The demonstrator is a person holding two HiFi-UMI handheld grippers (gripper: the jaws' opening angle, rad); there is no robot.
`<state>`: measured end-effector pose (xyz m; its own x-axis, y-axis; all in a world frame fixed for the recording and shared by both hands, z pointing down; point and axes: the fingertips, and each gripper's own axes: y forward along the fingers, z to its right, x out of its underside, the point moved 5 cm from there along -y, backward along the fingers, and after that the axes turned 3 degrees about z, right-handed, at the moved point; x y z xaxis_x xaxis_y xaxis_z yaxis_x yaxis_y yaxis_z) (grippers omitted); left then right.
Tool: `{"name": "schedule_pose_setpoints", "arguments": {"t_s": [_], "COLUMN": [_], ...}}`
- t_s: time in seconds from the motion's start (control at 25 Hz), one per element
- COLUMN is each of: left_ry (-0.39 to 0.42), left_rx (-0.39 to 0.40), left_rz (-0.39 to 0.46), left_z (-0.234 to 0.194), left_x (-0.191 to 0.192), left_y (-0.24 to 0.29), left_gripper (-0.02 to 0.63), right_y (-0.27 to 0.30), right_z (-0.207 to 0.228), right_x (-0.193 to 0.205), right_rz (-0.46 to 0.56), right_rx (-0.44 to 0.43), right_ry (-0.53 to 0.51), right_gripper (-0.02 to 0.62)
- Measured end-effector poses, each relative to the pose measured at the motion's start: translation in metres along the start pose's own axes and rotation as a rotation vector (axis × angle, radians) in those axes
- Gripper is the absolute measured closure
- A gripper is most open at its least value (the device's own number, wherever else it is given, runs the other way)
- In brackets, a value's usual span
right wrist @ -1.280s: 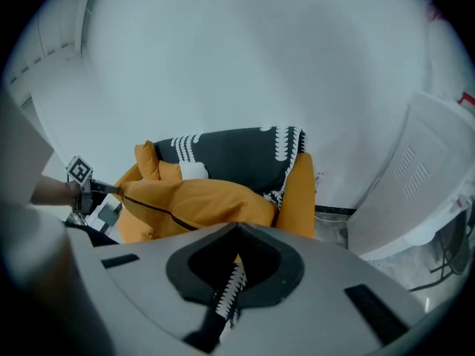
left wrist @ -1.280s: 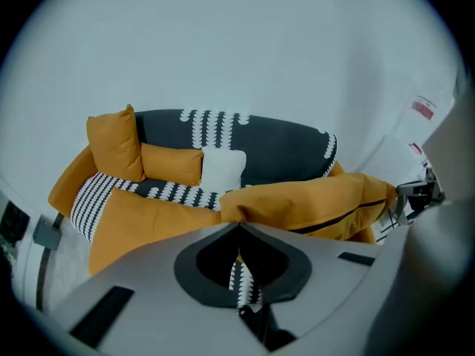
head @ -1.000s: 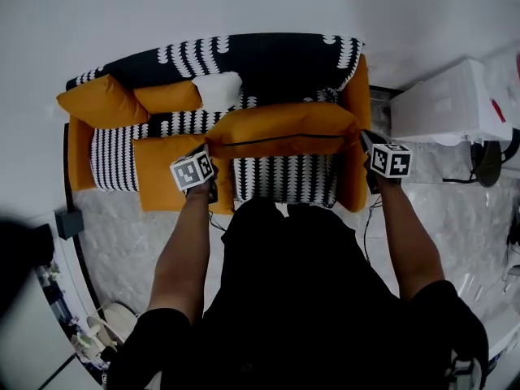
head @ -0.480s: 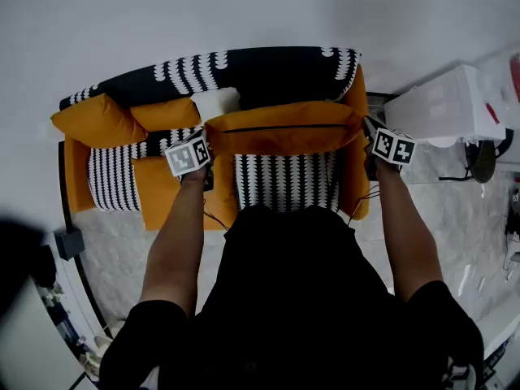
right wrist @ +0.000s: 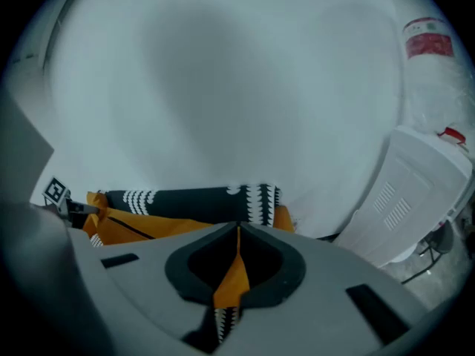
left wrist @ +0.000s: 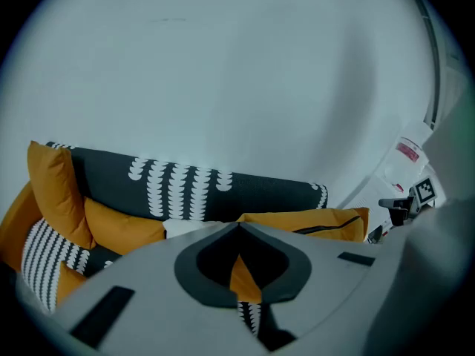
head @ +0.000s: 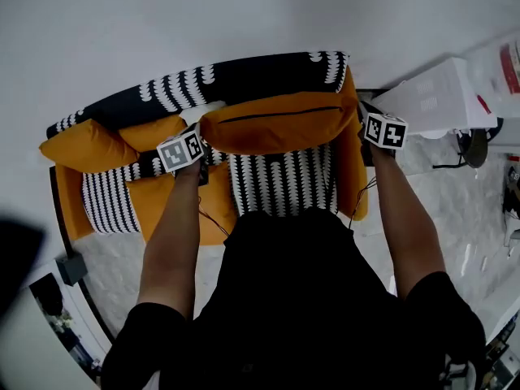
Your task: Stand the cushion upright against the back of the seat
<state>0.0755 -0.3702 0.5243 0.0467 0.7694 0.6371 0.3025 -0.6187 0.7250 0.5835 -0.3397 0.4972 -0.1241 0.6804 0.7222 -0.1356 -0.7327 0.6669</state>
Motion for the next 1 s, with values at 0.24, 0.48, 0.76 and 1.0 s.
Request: {"name": "schedule_pose_setpoints", "arguments": {"t_s": [0.24,0.48,0.76,1.0], "left_ry": [0.01,-0.049,-0.084,-0.103], "left_rx": [0.008,0.025,0.026,0.006], "left_rz": [-0.009,0.004,0.093,0.023], "left_z": [-0.004,-0.007,-0.013,-0.013], "left_x": [-0.002,-0.009,-0.053,-0.075], "left_y": [0.001,0.01,0.021,0.053], "left_gripper": [0.588,0.588,0.591,0.591], "right_y": [0.035,0.061,0.066,0.094], "right_z": [0.032,0.02,0.013,0.007], "right_x": [0.022,0.023,-0.033,-0.036], "right_rz": [-0.096,-0.154,-0.021,-0.143], "right_rx": [0.063,-0.025,-0.067,0.053], "right_ry": [0.097,0.123,0.243,0.037], "right_gripper": [0.401,0.53,0.54,0.537]}}
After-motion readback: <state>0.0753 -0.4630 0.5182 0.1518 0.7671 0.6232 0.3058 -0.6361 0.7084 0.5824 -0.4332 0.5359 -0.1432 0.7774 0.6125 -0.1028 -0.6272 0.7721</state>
